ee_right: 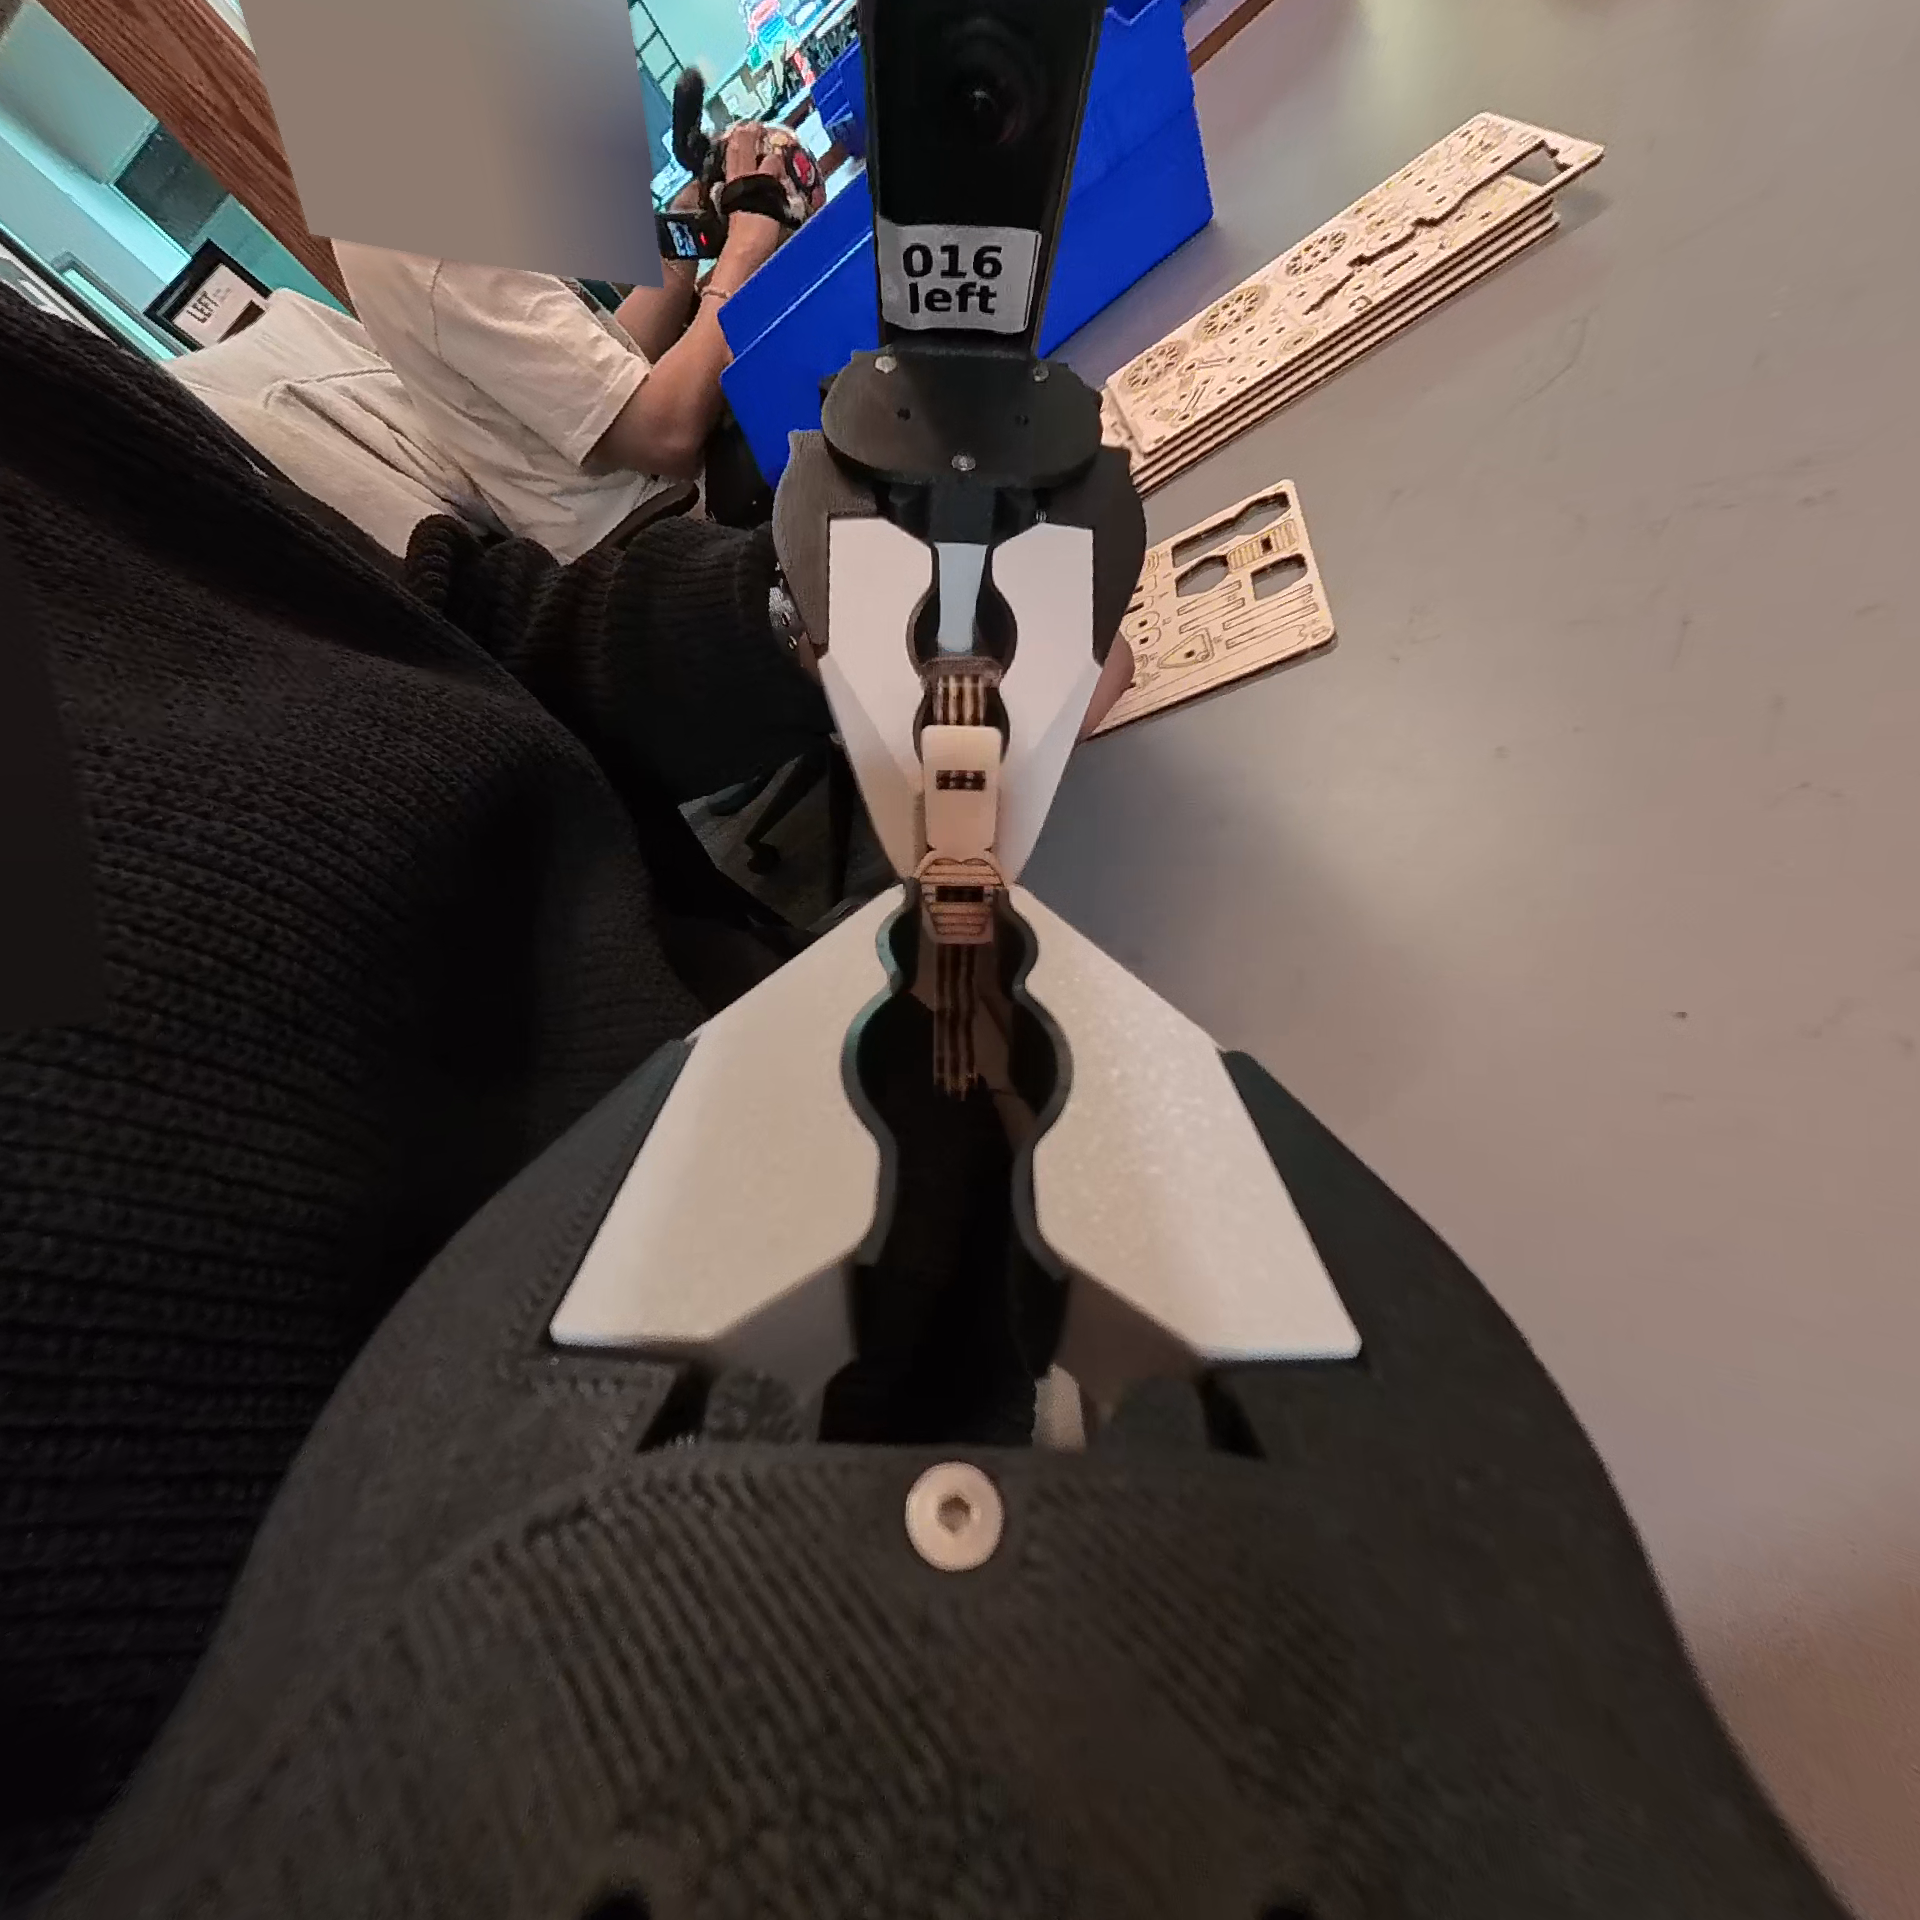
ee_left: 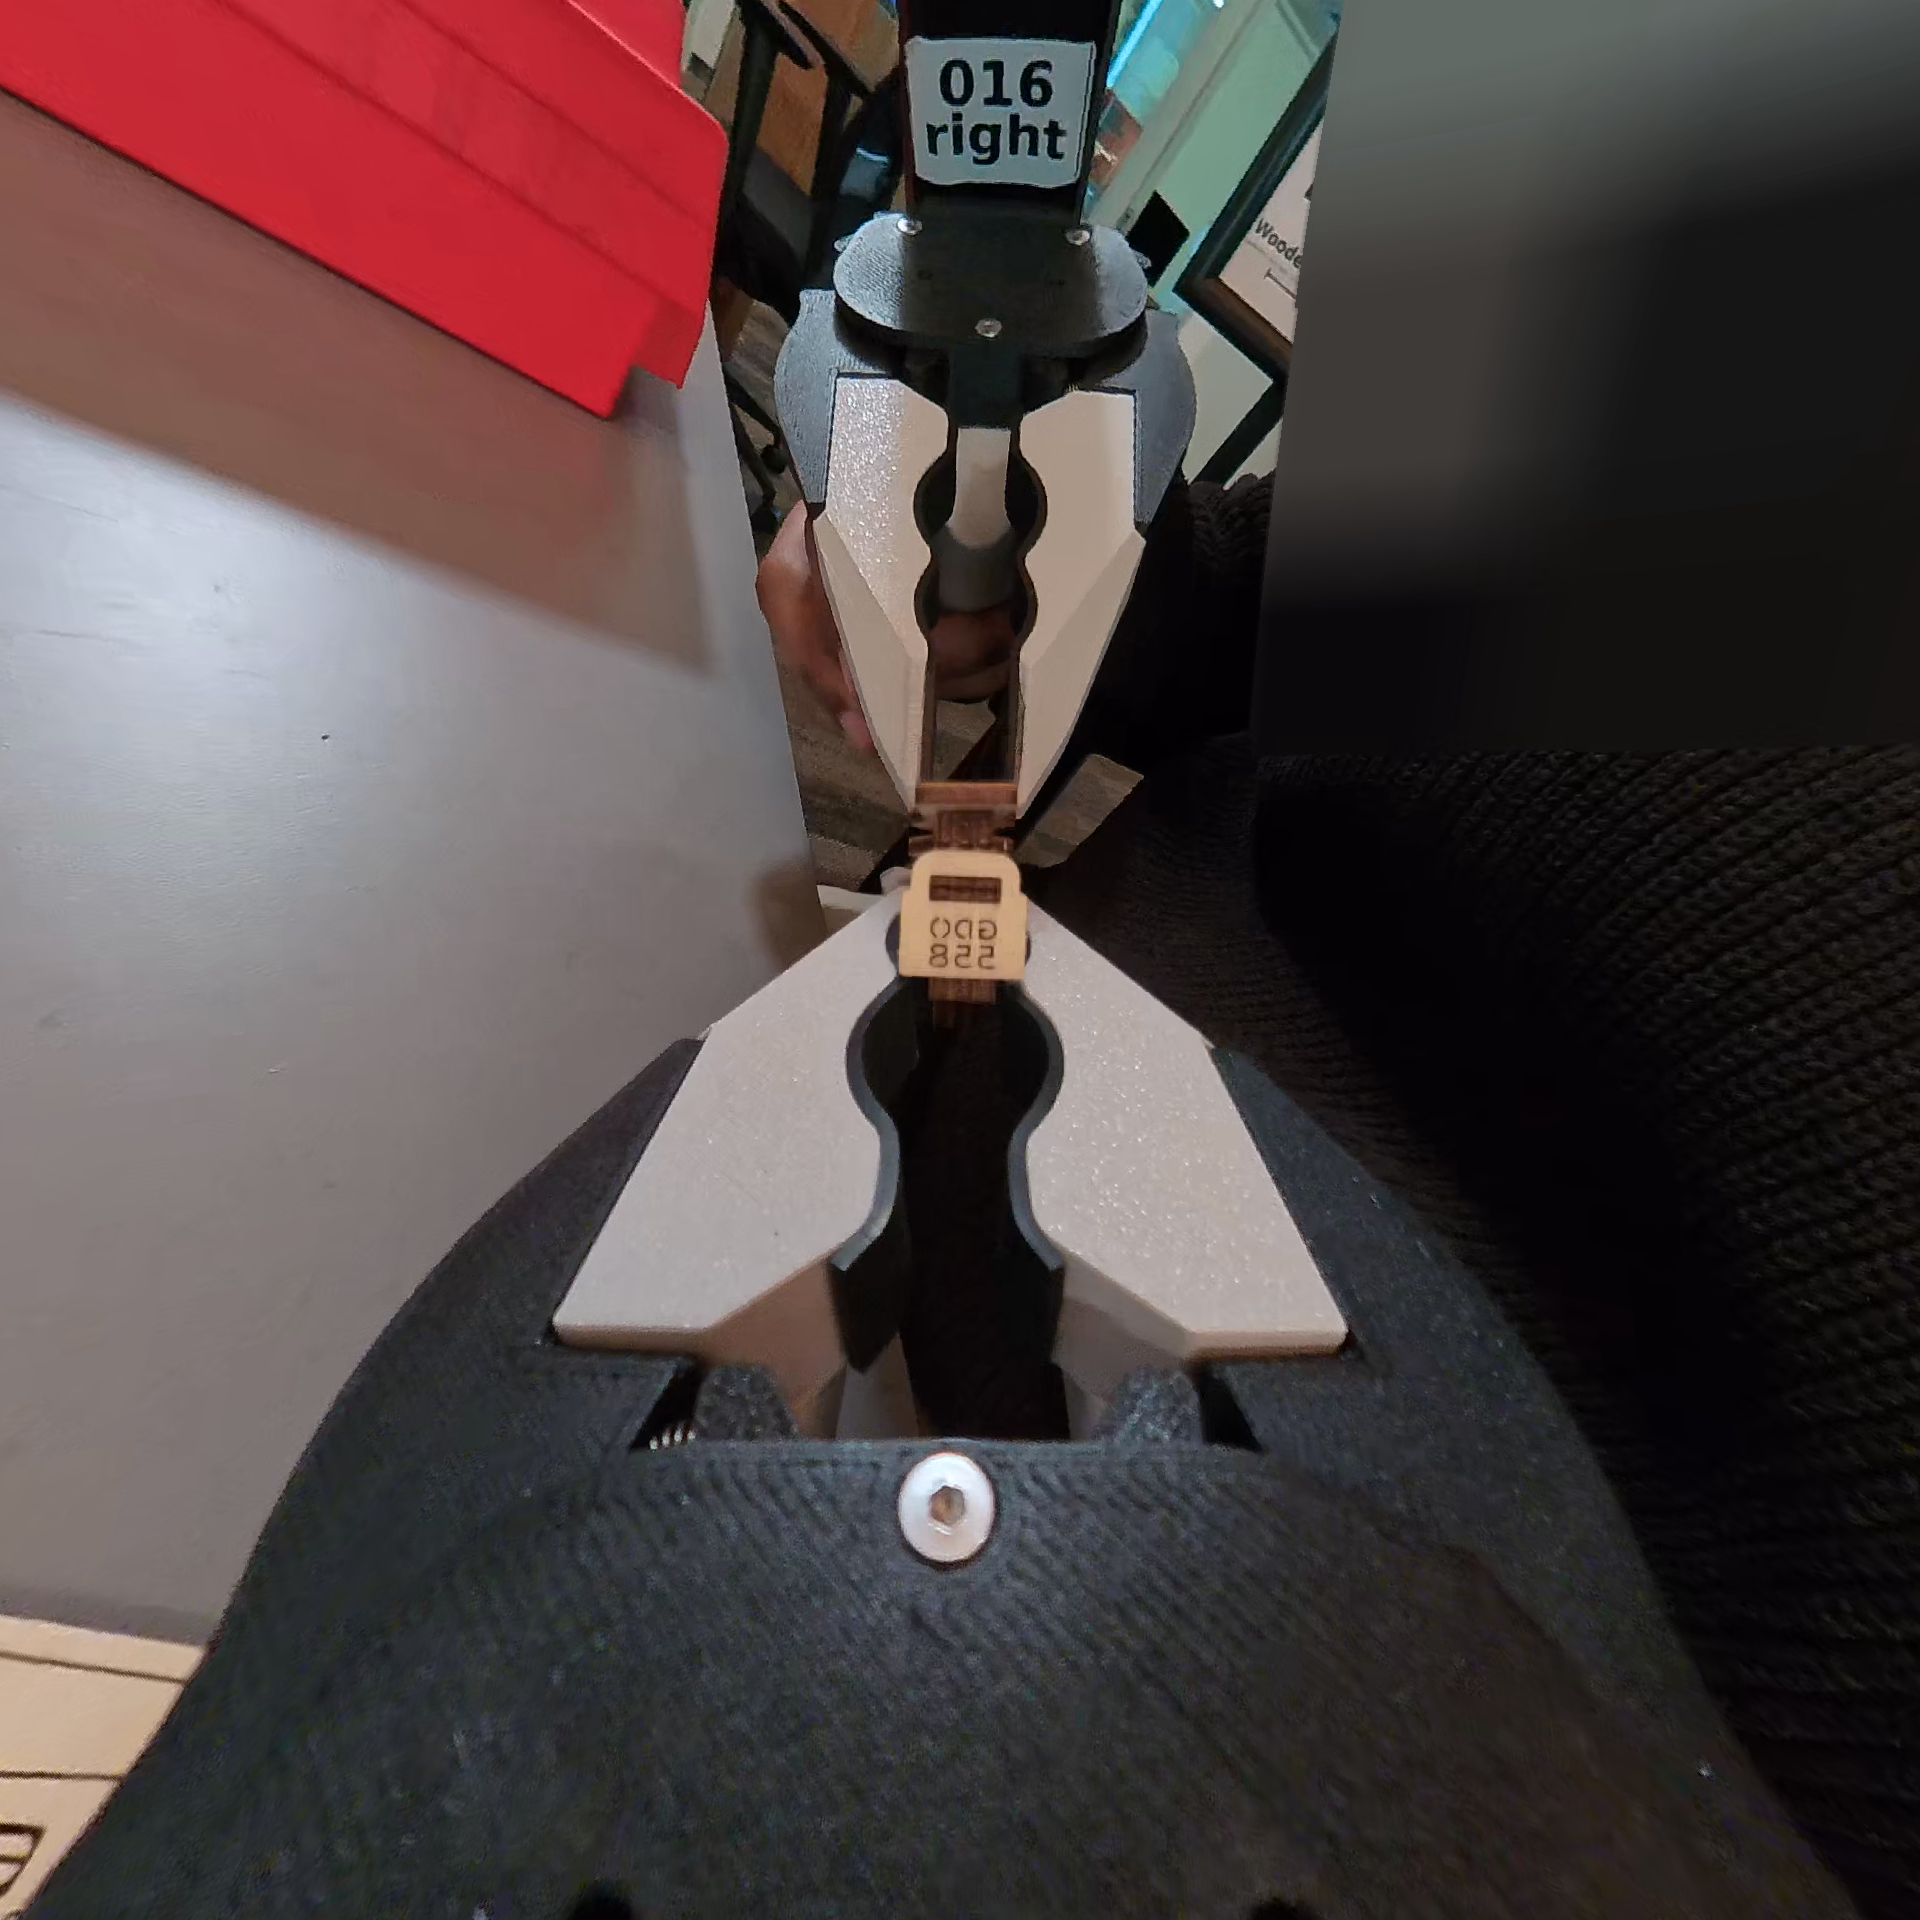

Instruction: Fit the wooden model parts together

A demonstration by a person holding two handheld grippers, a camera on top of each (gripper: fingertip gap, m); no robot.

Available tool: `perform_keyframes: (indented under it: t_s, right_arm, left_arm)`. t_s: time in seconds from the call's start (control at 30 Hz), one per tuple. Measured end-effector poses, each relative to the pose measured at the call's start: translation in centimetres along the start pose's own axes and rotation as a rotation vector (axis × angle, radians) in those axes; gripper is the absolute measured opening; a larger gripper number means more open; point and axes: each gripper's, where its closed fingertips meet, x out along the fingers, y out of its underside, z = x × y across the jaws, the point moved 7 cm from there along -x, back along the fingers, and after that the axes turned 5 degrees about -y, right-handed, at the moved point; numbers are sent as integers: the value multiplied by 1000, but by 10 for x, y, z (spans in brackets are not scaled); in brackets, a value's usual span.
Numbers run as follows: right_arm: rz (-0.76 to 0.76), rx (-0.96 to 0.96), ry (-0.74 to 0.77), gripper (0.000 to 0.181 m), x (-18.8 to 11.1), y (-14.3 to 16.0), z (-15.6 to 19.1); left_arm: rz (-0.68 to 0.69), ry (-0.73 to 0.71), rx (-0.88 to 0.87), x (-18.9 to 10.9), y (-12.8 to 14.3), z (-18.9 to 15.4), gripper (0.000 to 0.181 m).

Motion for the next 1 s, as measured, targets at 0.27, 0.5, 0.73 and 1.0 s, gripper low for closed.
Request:
perform_keyframes:
  t_s: [0.27,0.5,0.73,1.0]
  right_arm:
    - [-34,-92,93,25,-8,-14,5]
    - [-225,-80,42,27,-30,-31,1]
    - [-241,-98,84,23,-31,-29,-5]
    - [-231,-94,86,23,-28,-27,-7]
  left_arm:
    - [-65,-21,0,-2,-8,2,6]
    - [-195,21,5,-13,-19,-3,6]
    - [-315,78,-10,-23,-28,-7,6]
    - [-321,91,-13,-24,-29,-8,6]
